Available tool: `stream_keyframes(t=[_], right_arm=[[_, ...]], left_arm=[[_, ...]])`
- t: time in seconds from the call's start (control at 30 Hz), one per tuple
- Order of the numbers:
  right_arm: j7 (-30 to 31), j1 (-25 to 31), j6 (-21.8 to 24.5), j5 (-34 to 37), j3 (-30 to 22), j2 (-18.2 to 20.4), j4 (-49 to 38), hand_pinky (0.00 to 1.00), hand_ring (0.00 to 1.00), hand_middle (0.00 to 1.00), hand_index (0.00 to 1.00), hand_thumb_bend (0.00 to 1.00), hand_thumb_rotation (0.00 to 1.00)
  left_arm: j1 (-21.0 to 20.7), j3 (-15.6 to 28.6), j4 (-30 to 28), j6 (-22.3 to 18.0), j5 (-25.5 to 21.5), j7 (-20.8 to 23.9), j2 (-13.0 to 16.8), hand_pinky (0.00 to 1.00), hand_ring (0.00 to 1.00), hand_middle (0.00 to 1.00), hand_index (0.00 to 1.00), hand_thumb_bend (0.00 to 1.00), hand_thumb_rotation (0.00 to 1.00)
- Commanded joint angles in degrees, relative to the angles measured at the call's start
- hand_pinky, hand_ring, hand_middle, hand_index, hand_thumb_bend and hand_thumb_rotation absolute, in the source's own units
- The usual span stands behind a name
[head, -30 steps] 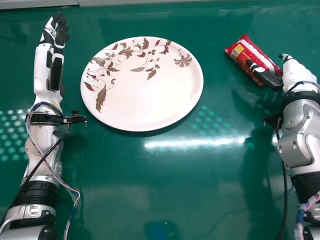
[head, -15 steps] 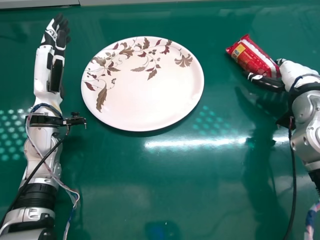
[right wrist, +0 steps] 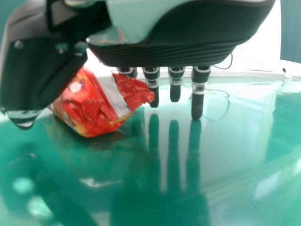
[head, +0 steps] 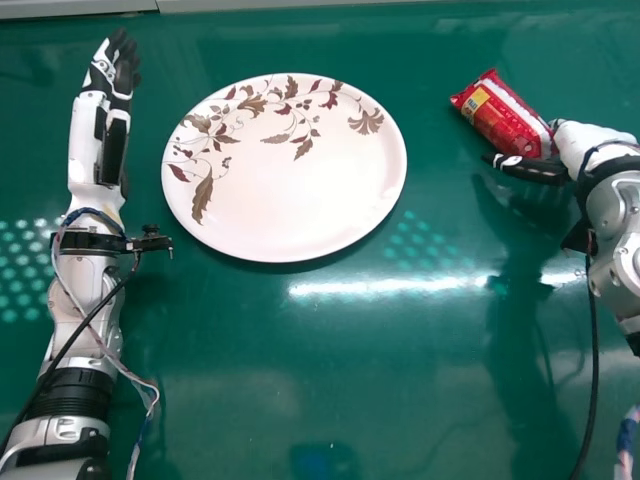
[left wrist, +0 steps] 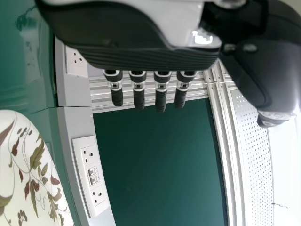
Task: Pick up biscuit and place it in the plate
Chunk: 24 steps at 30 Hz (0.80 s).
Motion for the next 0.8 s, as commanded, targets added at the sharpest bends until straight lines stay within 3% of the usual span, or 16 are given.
stream_keyframes(t=[0.0,0.33,0.6,0.77], right_arm=[[2.01,0.1,-0.95,0.56,1.28,0.05,2.65,0.83,0.95,1.0,0.99,1.0,0.46],[1.81,-3.49,-4.51,-1.4,3.77,-0.03,8.32,0.8,0.9,0.95,0.95,1.0,0.46],[1.55,-5.37,-7.14,-2.68,5.48,-0.15,11.64,0.75,0.85,0.89,0.89,1.0,0.46],[0.85,-6.43,-8.74,-3.4,6.32,-0.31,14.1,0.81,0.86,0.87,0.83,1.0,0.4]], left_arm=[[2.59,-0.44,-0.31,0.09,0.64,0.49,-0.55,1.0,1.0,1.0,1.0,0.86,0.92],[3.46,-0.41,-1.28,-0.1,0.4,0.29,-0.6,1.0,1.0,1.0,1.0,0.8,0.93],[3.82,-0.44,-2.48,0.7,0.28,0.37,-0.82,1.0,1.0,1.0,1.0,0.81,0.92],[4.04,-0.58,-2.92,0.8,0.48,0.37,-0.94,1.0,1.0,1.0,1.0,0.79,0.93]])
